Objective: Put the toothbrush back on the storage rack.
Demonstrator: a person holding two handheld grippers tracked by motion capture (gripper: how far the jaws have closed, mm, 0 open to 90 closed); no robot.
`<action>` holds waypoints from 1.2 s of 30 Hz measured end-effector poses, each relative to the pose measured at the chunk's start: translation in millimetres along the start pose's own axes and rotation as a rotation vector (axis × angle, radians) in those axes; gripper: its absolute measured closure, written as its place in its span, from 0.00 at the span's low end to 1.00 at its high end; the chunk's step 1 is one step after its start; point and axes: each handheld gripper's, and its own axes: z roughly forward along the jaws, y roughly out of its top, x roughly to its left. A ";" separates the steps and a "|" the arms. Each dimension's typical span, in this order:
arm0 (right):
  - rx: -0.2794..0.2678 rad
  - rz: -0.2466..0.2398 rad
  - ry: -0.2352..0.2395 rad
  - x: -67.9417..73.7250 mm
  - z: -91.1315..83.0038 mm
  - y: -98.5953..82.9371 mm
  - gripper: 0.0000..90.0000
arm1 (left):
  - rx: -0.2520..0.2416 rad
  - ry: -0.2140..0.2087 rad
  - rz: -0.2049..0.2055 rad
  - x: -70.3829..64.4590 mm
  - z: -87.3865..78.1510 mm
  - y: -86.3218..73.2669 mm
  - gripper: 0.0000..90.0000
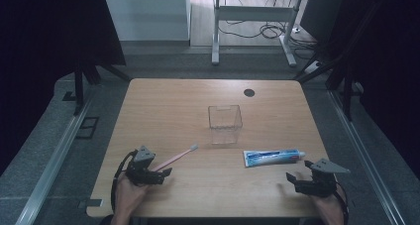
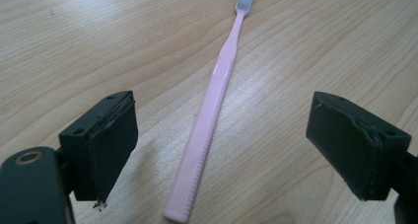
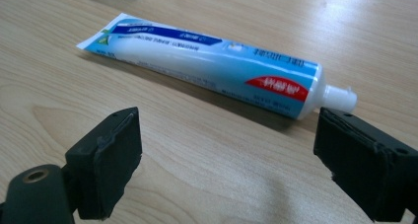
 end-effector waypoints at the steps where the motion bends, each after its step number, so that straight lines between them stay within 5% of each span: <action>1: -0.002 -0.002 -0.001 0.0 -0.2 0.1 0.12 | 0.002 0.006 0.000 -0.7 0.3 0.3 0.14; 19: -0.005 -0.004 0.011 -0.2 -0.3 0.3 0.13 | 0.048 0.023 -0.019 0.0 1.4 6.4 0.17; 23: -0.009 -0.005 0.008 -0.1 -1.2 0.7 0.14 | 0.065 0.051 0.011 -6.2 1.2 8.6 0.28; 28: -0.008 -0.005 0.008 -0.1 -1.1 0.6 0.14 | 0.051 0.033 0.028 -7.8 -2.6 13.1 0.48; 36: 0.000 -0.005 0.011 0.2 0.0 0.1 0.14 | 0.062 0.001 -0.007 -2.1 -3.9 17.2 0.71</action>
